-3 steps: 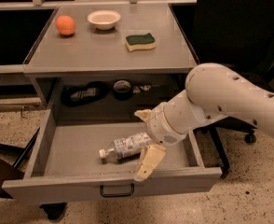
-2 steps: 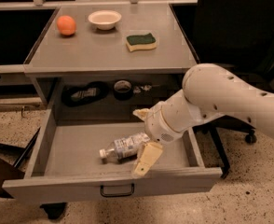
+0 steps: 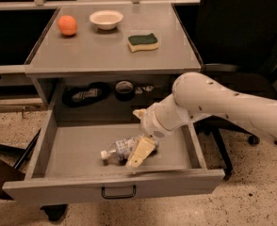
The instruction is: Pick blue plastic bottle from top drawer and place on counter
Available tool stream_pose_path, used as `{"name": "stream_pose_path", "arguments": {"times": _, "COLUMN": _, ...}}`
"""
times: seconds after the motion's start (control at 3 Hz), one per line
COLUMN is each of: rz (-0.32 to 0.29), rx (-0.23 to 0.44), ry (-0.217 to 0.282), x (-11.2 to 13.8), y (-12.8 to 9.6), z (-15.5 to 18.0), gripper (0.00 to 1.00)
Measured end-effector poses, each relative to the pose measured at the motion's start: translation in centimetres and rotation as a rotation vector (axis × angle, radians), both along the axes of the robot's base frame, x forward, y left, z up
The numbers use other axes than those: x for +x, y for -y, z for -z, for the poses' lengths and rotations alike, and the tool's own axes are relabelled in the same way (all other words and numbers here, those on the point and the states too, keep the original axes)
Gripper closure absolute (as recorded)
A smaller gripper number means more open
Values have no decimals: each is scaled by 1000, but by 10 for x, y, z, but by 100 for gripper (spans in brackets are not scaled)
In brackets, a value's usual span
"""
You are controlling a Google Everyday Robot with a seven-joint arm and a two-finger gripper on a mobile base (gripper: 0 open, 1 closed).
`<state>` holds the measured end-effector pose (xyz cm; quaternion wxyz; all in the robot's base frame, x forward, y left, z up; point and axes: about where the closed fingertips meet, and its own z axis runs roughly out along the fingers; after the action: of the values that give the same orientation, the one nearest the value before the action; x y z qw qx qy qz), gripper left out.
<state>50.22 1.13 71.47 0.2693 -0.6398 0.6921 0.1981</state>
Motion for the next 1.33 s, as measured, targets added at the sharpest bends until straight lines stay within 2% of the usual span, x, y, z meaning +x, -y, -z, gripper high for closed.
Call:
{"name": "stream_pose_path", "arguments": {"times": 0.33, "rz": 42, "rx": -17, "ry": -7, "x": 13, "y": 7, "z": 39, "gripper": 0}}
{"name": "stream_pose_path", "arguments": {"times": 0.67, "rz": 67, "rx": -29, "ry": 8, "x": 31, "y": 6, "z": 65, "gripper": 0}}
{"name": "stream_pose_path", "arguments": {"times": 1.0, "rz": 88, "rx": -28, "ry": 30, "x": 49, "y": 2, "z": 78, "gripper": 0}}
{"name": "stream_pose_path", "arguments": {"times": 1.33, "rz": 89, "rx": -35, "ry": 29, "x": 55, "y": -3, "z": 92, "gripper": 0}}
